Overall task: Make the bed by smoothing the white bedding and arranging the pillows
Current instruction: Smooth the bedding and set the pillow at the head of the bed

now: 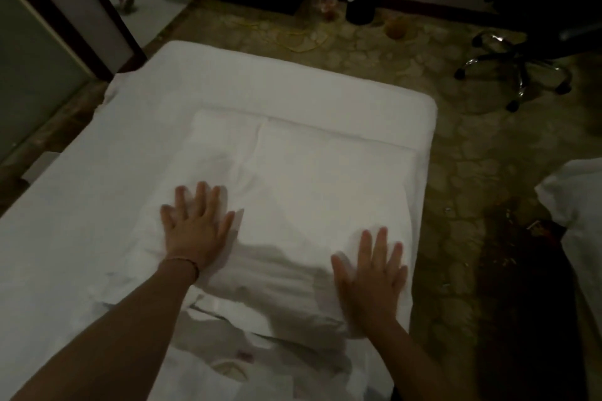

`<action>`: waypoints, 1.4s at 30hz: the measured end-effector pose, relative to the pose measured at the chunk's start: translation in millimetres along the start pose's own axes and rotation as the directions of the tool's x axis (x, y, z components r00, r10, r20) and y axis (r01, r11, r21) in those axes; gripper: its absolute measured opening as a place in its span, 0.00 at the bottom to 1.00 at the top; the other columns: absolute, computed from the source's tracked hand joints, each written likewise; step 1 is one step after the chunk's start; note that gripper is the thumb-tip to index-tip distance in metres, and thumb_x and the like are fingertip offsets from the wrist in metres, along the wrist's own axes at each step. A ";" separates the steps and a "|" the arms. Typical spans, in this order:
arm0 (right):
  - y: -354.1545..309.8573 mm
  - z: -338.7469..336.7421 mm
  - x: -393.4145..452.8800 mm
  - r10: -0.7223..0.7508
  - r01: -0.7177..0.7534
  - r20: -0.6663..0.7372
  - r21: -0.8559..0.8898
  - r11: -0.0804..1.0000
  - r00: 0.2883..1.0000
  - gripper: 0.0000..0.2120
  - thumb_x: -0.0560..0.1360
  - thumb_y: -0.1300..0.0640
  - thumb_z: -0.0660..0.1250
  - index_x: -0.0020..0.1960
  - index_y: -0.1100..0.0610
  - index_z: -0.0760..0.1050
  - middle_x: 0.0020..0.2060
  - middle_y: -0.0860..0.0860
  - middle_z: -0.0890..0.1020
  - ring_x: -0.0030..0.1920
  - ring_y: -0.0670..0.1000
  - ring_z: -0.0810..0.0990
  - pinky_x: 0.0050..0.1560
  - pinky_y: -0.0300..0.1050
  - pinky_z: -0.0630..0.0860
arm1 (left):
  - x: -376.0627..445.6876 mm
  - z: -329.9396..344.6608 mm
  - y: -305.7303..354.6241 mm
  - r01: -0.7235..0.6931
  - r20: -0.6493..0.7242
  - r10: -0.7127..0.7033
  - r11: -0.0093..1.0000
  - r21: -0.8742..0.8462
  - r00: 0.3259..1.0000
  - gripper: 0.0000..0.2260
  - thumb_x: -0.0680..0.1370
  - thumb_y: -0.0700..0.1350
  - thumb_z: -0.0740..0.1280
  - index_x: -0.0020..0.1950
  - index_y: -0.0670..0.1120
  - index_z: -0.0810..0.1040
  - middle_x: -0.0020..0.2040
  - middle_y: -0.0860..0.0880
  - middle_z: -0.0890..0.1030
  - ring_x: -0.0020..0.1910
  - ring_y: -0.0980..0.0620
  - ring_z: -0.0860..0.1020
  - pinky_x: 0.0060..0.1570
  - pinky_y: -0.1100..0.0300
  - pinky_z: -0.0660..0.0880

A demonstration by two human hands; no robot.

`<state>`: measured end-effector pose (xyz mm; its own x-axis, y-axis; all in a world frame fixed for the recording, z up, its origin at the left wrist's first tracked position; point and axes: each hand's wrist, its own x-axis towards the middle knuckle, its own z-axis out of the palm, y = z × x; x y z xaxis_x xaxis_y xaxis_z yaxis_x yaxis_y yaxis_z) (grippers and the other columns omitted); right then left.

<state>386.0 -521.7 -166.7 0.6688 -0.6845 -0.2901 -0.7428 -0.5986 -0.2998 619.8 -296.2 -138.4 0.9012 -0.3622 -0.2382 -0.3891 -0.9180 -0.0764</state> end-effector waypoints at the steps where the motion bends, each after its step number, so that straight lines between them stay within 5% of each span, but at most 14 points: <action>1: 2.2 -6.8 8.0 0.086 -0.085 -0.013 0.055 0.995 0.996 0.41 0.75 0.26 0.44 0.81 0.46 0.40 0.79 0.49 0.35 0.78 0.60 0.33 0.76 0.65 0.40 | 8.0 -7.6 -6.8 0.071 -0.016 -0.071 0.997 -0.026 0.997 0.33 0.79 0.68 0.42 0.81 0.56 0.43 0.82 0.51 0.44 0.79 0.37 0.40 0.73 0.32 0.45; 7: -8.6 -32.5 67.1 0.409 -0.412 0.083 0.336 0.847 0.909 0.50 0.70 0.23 0.55 0.79 0.46 0.36 0.79 0.58 0.47 0.75 0.67 0.56 0.70 0.71 0.55 | 72.4 -38.5 -25.0 0.296 0.035 -0.294 0.945 -0.139 0.955 0.43 0.70 0.78 0.40 0.80 0.57 0.40 0.81 0.45 0.45 0.75 0.29 0.53 0.66 0.24 0.55; 10: -21.2 -30.3 78.0 0.505 -0.506 0.124 0.424 0.751 0.854 0.52 0.70 0.23 0.57 0.79 0.47 0.34 0.76 0.62 0.56 0.71 0.68 0.62 0.68 0.69 0.58 | 84.4 -35.1 -7.5 0.352 0.070 -0.346 0.905 -0.239 0.936 0.47 0.67 0.81 0.41 0.79 0.57 0.40 0.77 0.39 0.56 0.68 0.30 0.66 0.63 0.28 0.62; 14: -14.1 -29.2 91.7 0.612 -0.577 0.152 0.562 0.593 0.776 0.51 0.71 0.23 0.53 0.80 0.52 0.39 0.74 0.64 0.63 0.71 0.66 0.65 0.70 0.64 0.61 | 82.9 -24.6 -2.6 0.431 0.000 -0.465 0.821 -0.375 0.885 0.52 0.66 0.82 0.46 0.75 0.44 0.57 0.64 0.34 0.72 0.62 0.33 0.72 0.61 0.38 0.67; 16: -3.5 -29.7 92.6 0.619 -0.583 0.190 0.617 0.528 0.762 0.51 0.72 0.23 0.53 0.79 0.60 0.52 0.71 0.64 0.69 0.68 0.65 0.71 0.68 0.59 0.66 | 86.0 -26.5 -10.6 0.447 0.005 -0.510 0.750 -0.488 0.860 0.49 0.67 0.81 0.50 0.67 0.40 0.66 0.62 0.35 0.75 0.61 0.34 0.74 0.61 0.40 0.69; 18: 6.5 -30.8 86.6 0.574 -0.545 0.192 0.641 0.540 0.796 0.47 0.71 0.22 0.52 0.65 0.64 0.73 0.62 0.64 0.77 0.58 0.63 0.77 0.65 0.56 0.72 | 90.5 -33.0 -24.4 0.433 -0.017 -0.516 0.737 -0.519 0.857 0.47 0.69 0.81 0.51 0.62 0.39 0.71 0.59 0.35 0.78 0.59 0.35 0.77 0.58 0.42 0.71; 20: 16.9 -35.3 77.9 0.560 -0.458 0.083 0.680 0.573 0.824 0.43 0.71 0.23 0.54 0.56 0.64 0.78 0.56 0.63 0.80 0.53 0.62 0.79 0.62 0.55 0.75 | 95.3 -43.3 -40.4 0.375 -0.096 -0.479 0.783 -0.496 0.873 0.45 0.69 0.80 0.52 0.56 0.39 0.77 0.53 0.35 0.80 0.54 0.34 0.79 0.54 0.44 0.74; 25: 21.8 -44.2 65.4 0.521 -0.328 -0.116 0.657 0.679 0.845 0.37 0.78 0.33 0.55 0.62 0.67 0.75 0.60 0.64 0.79 0.59 0.63 0.77 0.63 0.50 0.70 | 105.6 -56.7 -69.3 0.291 -0.229 -0.393 0.878 -0.379 0.890 0.39 0.73 0.77 0.53 0.50 0.39 0.74 0.48 0.34 0.79 0.48 0.33 0.78 0.48 0.43 0.76; 32: 21.8 -28.1 43.0 0.561 -0.435 0.049 0.688 0.581 0.826 0.49 0.70 0.24 0.60 0.72 0.64 0.64 0.67 0.61 0.73 0.63 0.62 0.74 0.67 0.54 0.70 | 79.3 -15.5 -63.6 0.497 -0.013 -0.561 0.744 -0.448 0.828 0.48 0.72 0.78 0.47 0.70 0.36 0.64 0.67 0.32 0.69 0.65 0.31 0.69 0.64 0.34 0.64; 40: -6.3 -17.3 9.3 0.511 -0.474 0.099 0.553 0.685 0.854 0.57 0.63 0.16 0.52 0.72 0.62 0.65 0.65 0.61 0.76 0.62 0.61 0.76 0.65 0.53 0.70 | 17.0 -5.8 -66.1 0.565 0.050 -0.594 0.732 -0.380 0.803 0.47 0.74 0.76 0.47 0.74 0.36 0.59 0.69 0.32 0.68 0.67 0.30 0.69 0.66 0.37 0.63; 42: -11.2 -18.5 10.5 0.505 -0.451 0.062 0.552 0.701 0.861 0.52 0.69 0.20 0.53 0.72 0.64 0.63 0.65 0.62 0.76 0.63 0.62 0.76 0.64 0.52 0.69 | 16.8 -6.0 -62.6 0.546 0.053 -0.581 0.725 -0.420 0.812 0.46 0.75 0.75 0.48 0.72 0.35 0.61 0.68 0.31 0.70 0.66 0.31 0.71 0.64 0.39 0.65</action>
<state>400.7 -529.9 -149.6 0.2030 -0.8657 -0.4575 -0.8049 0.1185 -0.5814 660.4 -245.7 -131.8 0.9479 0.2477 -0.2002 0.2901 -0.9310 0.2215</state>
